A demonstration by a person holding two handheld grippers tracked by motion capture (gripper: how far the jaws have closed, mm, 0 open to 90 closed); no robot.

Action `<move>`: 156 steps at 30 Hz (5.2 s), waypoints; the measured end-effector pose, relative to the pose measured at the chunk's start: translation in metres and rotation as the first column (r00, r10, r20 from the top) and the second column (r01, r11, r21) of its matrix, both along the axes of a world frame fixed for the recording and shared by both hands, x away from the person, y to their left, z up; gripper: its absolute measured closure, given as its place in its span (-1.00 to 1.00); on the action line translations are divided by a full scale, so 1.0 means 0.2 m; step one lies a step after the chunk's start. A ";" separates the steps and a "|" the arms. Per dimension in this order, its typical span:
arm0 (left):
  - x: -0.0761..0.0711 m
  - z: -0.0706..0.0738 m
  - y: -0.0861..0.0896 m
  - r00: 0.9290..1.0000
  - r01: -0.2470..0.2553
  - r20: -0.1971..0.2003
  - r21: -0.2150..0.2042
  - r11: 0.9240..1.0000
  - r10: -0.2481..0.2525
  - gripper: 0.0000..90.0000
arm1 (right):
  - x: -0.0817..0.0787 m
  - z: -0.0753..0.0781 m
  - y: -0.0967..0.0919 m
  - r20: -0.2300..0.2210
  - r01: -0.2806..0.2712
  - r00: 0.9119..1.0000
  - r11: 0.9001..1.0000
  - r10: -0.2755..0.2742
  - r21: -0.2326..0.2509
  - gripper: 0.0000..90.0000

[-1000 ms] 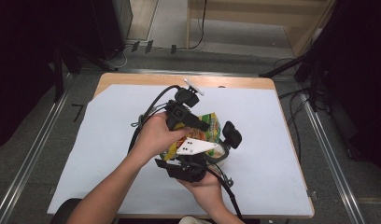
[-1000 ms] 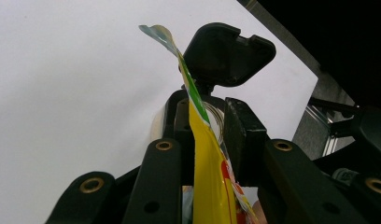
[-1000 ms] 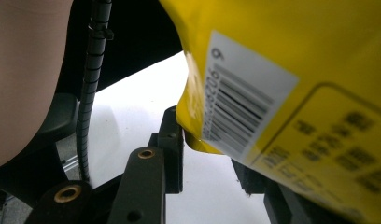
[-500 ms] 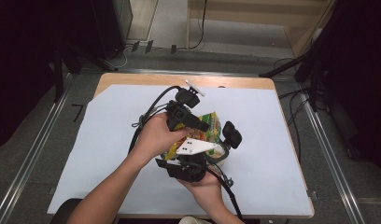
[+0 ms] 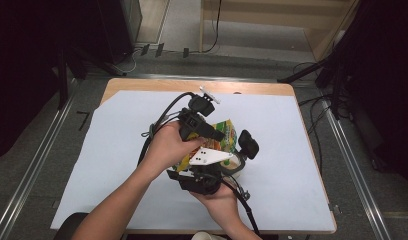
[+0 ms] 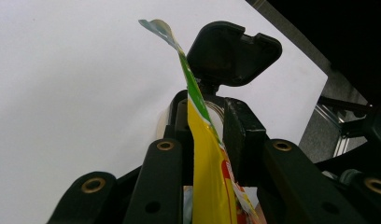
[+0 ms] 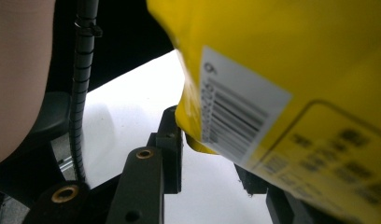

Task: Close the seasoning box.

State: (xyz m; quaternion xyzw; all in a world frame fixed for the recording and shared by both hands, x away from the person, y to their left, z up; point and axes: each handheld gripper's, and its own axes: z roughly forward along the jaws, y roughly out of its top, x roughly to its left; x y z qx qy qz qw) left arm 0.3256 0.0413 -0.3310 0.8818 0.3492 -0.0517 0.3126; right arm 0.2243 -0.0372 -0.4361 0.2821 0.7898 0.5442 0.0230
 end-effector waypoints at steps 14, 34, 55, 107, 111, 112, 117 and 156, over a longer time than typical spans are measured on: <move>0.00 0.01 0.00 1.000 0.001 -0.008 -0.012 1.000 -0.001 0.72 | -0.01 0.01 0.00 0.012 -0.002 1.000 1.000 0.002 0.002 0.50; 0.02 -0.01 0.01 0.999 0.000 -0.036 -0.018 1.000 -0.001 0.72 | -0.01 0.01 0.00 0.024 -0.006 1.000 1.000 0.006 -0.007 0.50; 0.02 -0.01 0.02 0.999 -0.001 -0.043 -0.019 1.000 0.000 0.71 | -0.02 0.01 0.00 0.025 -0.006 1.000 1.000 0.007 -0.006 0.51; 0.04 -0.07 0.10 0.993 0.055 -0.104 -0.032 0.998 -0.058 0.83 | -0.04 -0.07 0.04 0.075 -0.018 0.997 0.997 0.024 -0.074 0.29; 0.04 -0.09 0.13 0.991 0.052 -0.121 -0.048 0.997 -0.057 0.84 | -0.05 -0.09 0.06 0.076 -0.023 0.997 0.995 0.030 -0.093 0.27; 0.04 -0.09 0.14 0.990 0.051 -0.125 -0.054 0.997 -0.057 0.84 | -0.05 -0.10 0.06 0.080 -0.027 0.996 0.995 0.035 -0.099 0.27; 0.04 -0.11 0.16 0.988 0.048 -0.141 -0.070 0.996 -0.058 0.84 | -0.05 -0.11 0.07 0.092 -0.037 0.995 0.991 0.049 -0.127 0.28; 0.06 -0.06 0.36 0.976 0.133 -0.154 -0.152 0.979 -0.157 1.00 | 0.00 -0.20 0.04 0.032 -0.017 0.999 0.989 0.022 -0.150 0.08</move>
